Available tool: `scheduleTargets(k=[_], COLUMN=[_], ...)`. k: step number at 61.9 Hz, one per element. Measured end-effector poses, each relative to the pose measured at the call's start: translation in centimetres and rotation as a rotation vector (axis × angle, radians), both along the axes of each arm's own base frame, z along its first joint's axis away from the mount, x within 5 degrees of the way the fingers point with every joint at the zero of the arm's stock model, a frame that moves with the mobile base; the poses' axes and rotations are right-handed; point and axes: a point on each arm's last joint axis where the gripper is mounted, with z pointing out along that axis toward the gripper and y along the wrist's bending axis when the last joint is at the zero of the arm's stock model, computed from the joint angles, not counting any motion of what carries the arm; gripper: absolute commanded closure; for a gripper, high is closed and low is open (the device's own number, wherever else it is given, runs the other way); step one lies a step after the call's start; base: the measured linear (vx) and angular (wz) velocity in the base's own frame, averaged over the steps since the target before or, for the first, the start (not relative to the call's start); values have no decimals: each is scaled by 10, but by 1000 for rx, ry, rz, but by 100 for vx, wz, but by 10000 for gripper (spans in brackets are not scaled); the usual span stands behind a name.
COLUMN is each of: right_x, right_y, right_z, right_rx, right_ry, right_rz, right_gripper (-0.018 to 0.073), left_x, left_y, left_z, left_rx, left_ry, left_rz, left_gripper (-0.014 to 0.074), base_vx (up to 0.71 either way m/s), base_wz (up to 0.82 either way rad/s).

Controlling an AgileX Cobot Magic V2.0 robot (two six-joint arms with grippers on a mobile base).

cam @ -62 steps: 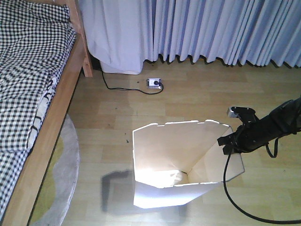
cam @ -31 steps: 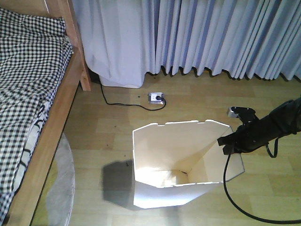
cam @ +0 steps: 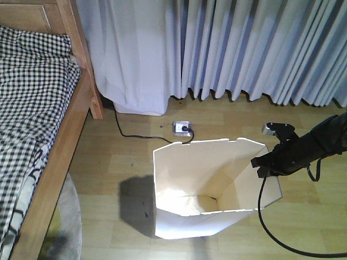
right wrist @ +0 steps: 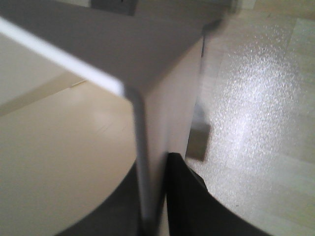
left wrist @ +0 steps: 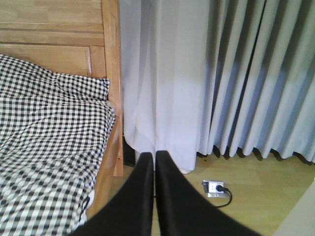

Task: Move trash bin to bedside with robot
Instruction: 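Carry the bin with the right gripper as the base drives beside the bed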

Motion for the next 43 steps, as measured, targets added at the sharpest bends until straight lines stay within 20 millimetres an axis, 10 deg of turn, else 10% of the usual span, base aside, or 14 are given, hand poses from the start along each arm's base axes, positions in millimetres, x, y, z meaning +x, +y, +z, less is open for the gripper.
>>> scheduleTargets(k=[43], right_x=[0], right_y=[1], right_z=[0], right_rx=[6], right_ry=[4], right_rz=[2], right_gripper=[565], left_x=[0], left_y=[0], left_z=[0], left_rx=[0], left_ry=[0], left_rz=[0], left_gripper=[602], base_vx=[23], base_wz=[3])
